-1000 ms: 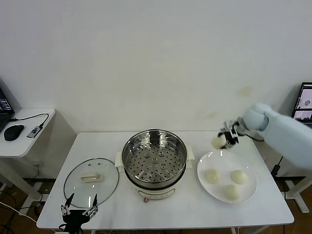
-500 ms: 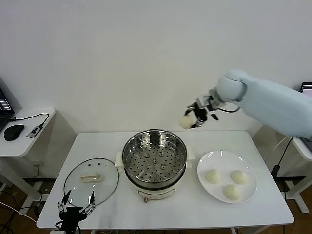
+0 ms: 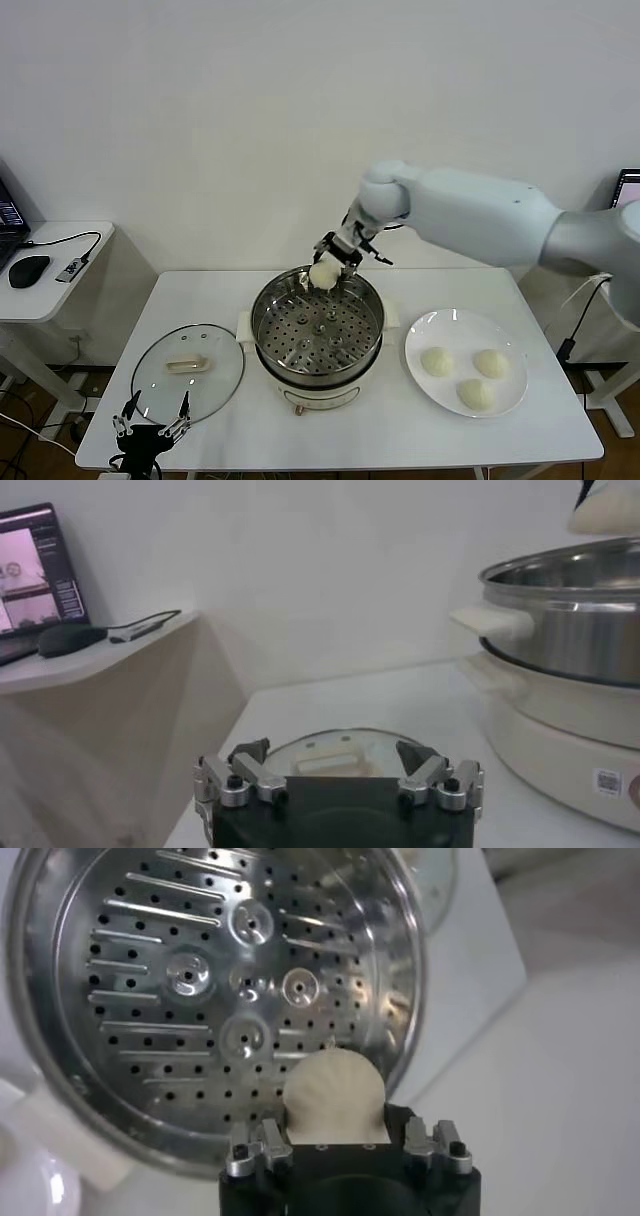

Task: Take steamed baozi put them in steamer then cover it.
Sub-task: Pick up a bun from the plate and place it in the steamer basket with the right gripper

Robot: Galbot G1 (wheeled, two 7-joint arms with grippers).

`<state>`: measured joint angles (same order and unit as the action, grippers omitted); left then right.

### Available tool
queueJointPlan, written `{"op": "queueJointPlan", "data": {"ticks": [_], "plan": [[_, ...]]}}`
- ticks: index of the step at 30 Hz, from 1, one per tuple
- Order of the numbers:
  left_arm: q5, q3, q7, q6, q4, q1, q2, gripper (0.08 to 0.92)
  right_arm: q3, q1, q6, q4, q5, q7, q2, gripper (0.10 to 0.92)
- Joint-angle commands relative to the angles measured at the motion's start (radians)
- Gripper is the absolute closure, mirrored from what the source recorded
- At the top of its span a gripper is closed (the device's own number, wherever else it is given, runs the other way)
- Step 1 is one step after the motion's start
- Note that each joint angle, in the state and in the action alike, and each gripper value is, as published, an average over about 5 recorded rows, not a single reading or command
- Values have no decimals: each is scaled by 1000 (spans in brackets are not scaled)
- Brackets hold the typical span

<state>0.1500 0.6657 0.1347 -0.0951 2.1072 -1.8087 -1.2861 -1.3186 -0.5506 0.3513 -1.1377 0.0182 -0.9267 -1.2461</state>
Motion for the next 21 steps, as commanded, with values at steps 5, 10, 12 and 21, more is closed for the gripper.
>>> {"op": "queueJointPlan", "data": {"ticks": [5, 10, 12, 21], "plan": [[-2, 0, 0, 0, 7, 1, -8, 177, -17, 71, 169, 96, 193, 19, -92, 423], [-3, 1, 0, 2, 8, -3, -9, 177, -7, 102, 196, 125, 243, 35, -102, 423], [-3, 2, 0, 3, 6, -2, -9, 177, -1, 112, 206, 140, 261, 45, -106, 422], [-8, 3, 1, 6, 24, -3, -15, 177, 13, 132, 240, 172, 287, 94, -117, 291]]}}
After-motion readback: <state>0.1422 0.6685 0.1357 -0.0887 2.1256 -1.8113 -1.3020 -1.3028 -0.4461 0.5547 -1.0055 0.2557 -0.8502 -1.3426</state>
